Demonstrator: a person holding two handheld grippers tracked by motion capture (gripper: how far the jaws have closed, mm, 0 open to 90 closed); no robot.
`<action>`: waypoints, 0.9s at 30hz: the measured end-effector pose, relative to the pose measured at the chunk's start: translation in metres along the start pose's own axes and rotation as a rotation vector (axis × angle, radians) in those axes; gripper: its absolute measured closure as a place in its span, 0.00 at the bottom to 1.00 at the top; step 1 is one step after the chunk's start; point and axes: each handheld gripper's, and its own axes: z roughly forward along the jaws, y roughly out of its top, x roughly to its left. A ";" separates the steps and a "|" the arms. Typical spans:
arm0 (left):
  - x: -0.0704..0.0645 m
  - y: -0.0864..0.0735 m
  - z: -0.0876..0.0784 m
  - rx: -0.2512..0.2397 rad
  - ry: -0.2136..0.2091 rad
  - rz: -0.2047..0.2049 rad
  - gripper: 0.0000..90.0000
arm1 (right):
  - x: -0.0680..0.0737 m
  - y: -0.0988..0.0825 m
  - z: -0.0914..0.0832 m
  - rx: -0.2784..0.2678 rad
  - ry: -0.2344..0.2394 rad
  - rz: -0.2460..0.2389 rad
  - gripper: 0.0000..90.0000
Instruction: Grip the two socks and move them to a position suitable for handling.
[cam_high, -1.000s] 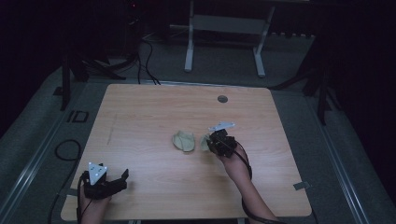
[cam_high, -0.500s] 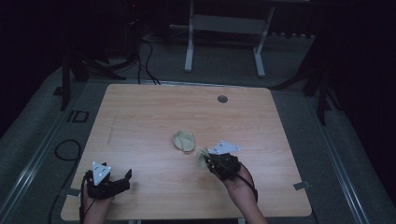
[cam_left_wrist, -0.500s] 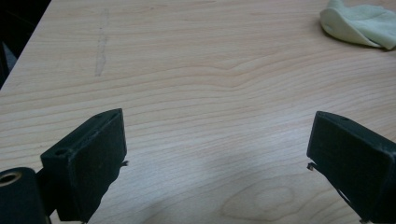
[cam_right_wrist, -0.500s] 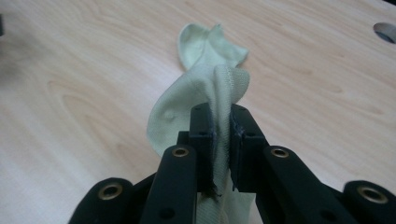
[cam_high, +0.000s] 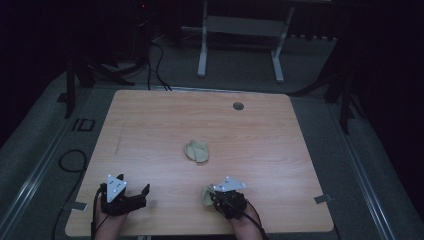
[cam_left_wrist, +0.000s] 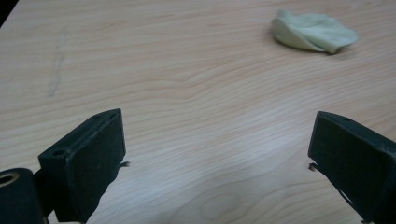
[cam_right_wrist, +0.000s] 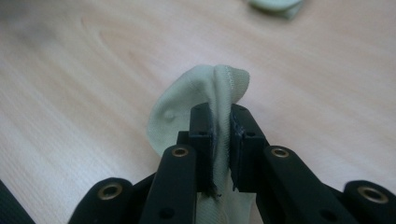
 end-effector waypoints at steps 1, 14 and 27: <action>-0.002 0.001 0.000 -0.003 -0.022 -0.002 0.04 | 0.001 -0.002 0.003 0.006 -0.001 0.005 0.89; -0.030 0.012 -0.002 0.004 -0.233 0.010 0.06 | 0.022 -0.004 0.018 -0.013 -0.021 0.007 0.55; -0.094 0.031 0.015 0.071 -0.583 0.232 0.80 | -0.026 0.024 -0.037 -0.104 0.122 -0.098 0.48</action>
